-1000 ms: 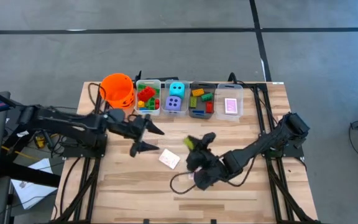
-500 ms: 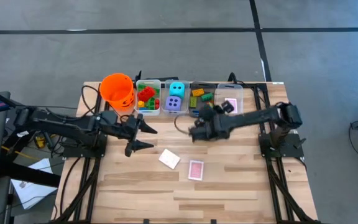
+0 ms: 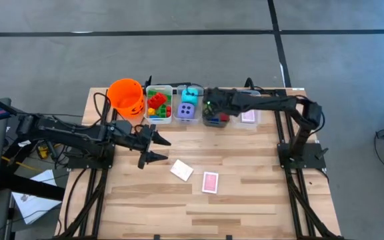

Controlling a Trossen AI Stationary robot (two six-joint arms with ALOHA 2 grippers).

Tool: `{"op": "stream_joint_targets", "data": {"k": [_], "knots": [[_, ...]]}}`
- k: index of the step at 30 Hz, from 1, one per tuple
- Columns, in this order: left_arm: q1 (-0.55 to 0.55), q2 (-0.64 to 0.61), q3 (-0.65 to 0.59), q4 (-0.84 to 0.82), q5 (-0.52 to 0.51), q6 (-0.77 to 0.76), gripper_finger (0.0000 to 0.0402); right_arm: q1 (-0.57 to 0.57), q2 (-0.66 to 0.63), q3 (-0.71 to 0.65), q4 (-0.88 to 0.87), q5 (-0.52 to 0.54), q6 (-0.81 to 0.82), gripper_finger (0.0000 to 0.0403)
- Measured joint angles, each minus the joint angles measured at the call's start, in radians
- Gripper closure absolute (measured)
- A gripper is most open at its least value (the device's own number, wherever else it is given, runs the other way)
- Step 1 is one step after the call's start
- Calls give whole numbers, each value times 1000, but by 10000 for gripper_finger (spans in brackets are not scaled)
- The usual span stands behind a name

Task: Pick & Place Toys
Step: Put the light green game piece into the black bin, then put the white deck of cards into the right transparent bin

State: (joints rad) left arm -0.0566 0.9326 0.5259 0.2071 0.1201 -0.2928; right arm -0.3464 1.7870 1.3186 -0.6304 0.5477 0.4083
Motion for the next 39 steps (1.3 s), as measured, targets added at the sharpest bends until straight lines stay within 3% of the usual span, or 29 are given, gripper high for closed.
{"op": "stream_joint_targets", "data": {"k": [6, 11, 17, 21, 25, 28, 36, 39], "knots": [[0, 0, 0, 1, 0, 0, 100, -62, 0, -1, -132, -104, 37, 278], [-2, 0, 0, 1, 0, -19, 100, -53, 0, -1, -113, -106, 12, 229], [-5, 0, 0, -2, 0, -55, 100, 3, 0, -1, -81, -106, -26, 162], [-10, 0, 0, -11, 0, -54, 99, 114, 0, -1, -83, -89, -17, 149], [-26, 2, 0, -14, 0, -34, 102, 293, 0, -1, -79, 63, 49, 148], [-43, 7, 1, -16, 0, -3, 103, 441, 0, -1, -80, 215, 184, 148], [-51, 88, 2, -14, 0, 8, 103, 801, 3, -1, -67, 486, 826, 148], [-51, 135, 2, -4, 0, 8, 103, 887, 37, -1, -62, 595, 981, 148]]}}
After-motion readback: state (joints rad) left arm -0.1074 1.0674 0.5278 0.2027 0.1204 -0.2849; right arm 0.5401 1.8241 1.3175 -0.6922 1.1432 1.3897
